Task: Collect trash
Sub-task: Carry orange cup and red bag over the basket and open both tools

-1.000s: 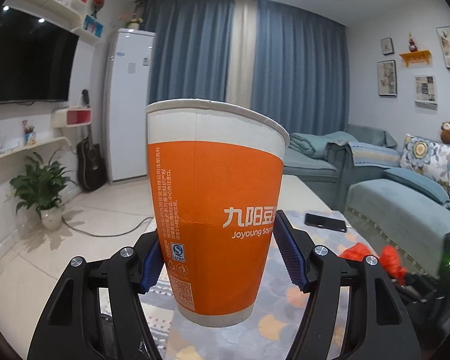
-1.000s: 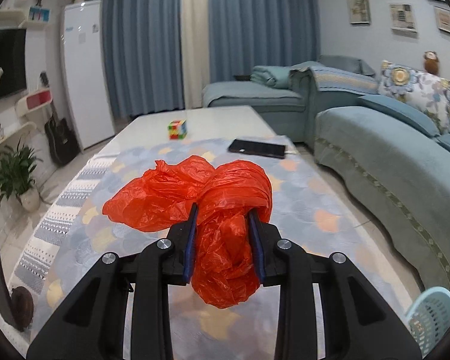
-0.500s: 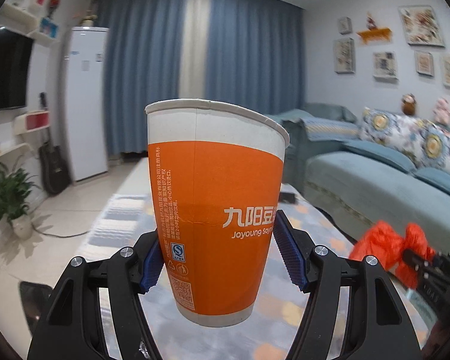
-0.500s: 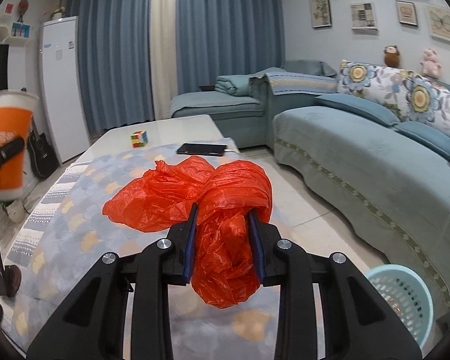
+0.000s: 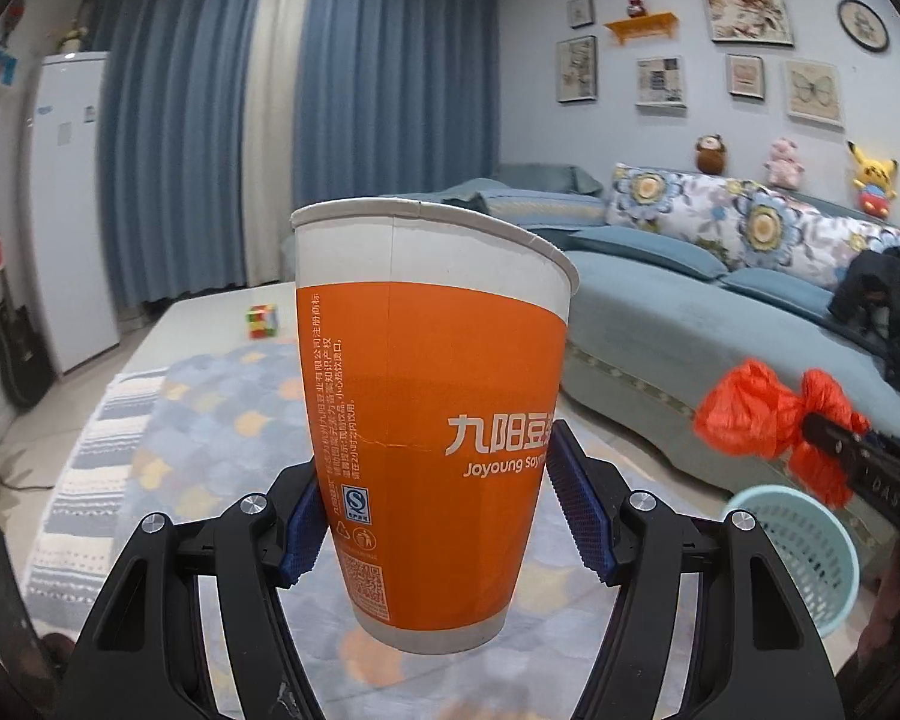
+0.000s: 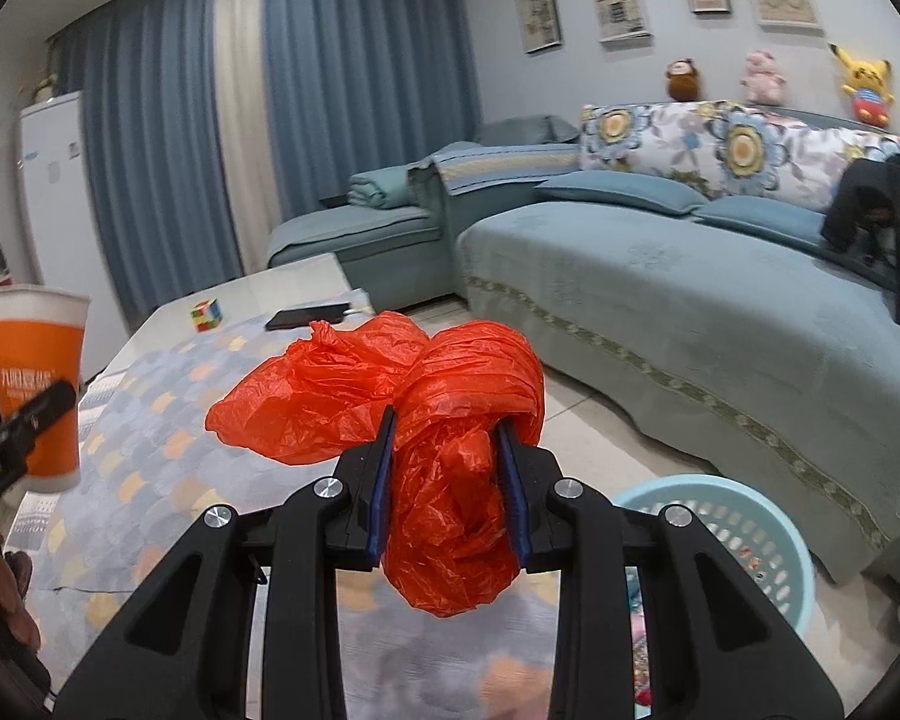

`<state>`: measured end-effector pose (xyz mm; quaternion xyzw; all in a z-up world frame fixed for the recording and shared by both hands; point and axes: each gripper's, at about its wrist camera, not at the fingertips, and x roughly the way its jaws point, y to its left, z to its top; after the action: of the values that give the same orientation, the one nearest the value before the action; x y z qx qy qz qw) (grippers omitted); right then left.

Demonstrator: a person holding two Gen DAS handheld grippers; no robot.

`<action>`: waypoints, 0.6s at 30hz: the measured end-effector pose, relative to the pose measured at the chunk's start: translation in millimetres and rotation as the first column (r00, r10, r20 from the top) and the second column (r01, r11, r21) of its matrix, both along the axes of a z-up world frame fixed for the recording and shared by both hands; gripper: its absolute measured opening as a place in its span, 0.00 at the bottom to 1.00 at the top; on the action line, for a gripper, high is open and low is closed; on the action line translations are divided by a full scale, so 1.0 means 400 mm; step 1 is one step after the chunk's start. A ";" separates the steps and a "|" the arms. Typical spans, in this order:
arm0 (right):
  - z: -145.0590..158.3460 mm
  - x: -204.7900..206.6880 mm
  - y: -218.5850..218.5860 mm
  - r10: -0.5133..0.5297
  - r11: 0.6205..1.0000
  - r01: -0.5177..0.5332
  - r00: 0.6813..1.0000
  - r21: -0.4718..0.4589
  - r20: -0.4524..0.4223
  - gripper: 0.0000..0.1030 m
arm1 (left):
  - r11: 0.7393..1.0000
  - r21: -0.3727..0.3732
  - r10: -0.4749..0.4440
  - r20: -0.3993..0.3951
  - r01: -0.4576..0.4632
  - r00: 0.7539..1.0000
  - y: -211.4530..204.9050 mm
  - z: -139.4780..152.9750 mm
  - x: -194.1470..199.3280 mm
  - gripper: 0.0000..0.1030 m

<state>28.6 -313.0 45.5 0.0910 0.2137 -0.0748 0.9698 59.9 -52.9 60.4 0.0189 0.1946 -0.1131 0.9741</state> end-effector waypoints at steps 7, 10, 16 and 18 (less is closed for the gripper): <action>0.012 -0.050 -0.084 -0.091 0.996 0.091 0.995 -0.008 0.032 0.26 | 0.994 -0.043 -0.100 -0.027 0.099 0.995 -0.113 -0.026 -0.016 0.62; 0.010 -0.063 -0.119 -0.136 0.990 0.137 0.990 -0.033 0.041 0.26 | 0.987 -0.062 -0.149 -0.046 0.147 0.988 -0.176 -0.034 -0.015 0.62; -0.024 -0.083 -0.213 -0.215 0.976 0.215 0.976 -0.025 0.025 0.26 | 0.960 -0.068 -0.276 -0.052 0.272 0.960 -0.307 -0.021 -0.011 0.62; -0.038 -0.089 -0.253 -0.248 0.969 0.248 0.969 -0.007 0.008 0.26 | 0.949 -0.080 -0.309 -0.060 0.304 0.949 -0.346 -0.017 -0.009 0.62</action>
<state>-7.1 -414.0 30.2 0.1134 0.1967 -0.1960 0.9540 56.2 -191.3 53.8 0.0109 0.2199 -0.2705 0.9372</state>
